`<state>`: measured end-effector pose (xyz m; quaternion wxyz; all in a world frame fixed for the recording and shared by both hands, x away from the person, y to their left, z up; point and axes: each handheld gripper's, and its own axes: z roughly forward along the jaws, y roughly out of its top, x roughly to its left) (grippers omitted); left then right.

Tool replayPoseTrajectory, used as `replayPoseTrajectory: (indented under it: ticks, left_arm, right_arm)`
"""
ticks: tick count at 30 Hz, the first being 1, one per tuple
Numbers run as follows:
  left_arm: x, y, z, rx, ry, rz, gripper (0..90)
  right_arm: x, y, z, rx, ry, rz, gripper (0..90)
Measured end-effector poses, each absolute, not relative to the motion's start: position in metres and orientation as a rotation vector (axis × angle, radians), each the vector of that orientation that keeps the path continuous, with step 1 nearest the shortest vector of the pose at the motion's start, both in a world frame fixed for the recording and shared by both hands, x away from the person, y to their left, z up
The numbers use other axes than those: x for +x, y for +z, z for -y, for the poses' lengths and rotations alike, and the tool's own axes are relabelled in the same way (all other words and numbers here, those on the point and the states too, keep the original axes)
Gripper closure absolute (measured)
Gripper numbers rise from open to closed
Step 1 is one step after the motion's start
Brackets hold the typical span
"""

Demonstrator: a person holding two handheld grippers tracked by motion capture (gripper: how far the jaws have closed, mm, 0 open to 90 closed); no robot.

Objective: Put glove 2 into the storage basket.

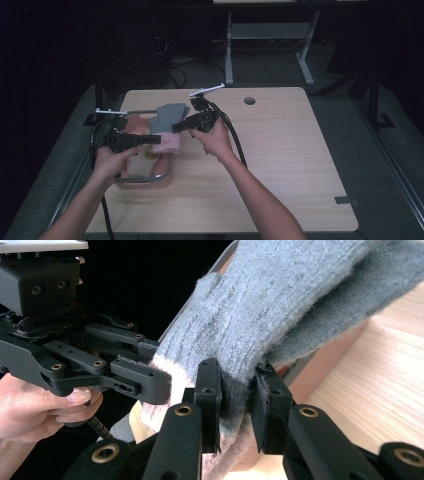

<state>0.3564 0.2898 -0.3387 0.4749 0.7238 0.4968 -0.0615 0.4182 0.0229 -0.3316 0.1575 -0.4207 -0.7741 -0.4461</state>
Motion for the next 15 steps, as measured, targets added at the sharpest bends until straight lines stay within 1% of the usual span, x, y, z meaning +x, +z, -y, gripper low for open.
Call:
replayPoseTrajectory:
  ticks: [15]
  left_arm:
    - [0.352, -0.338, -0.314, 1.739, -0.128, -1.267, 68.2]
  right_arm:
    - [0.424, -0.331, -0.049, -1.166, -1.265, 2.225, 75.1]
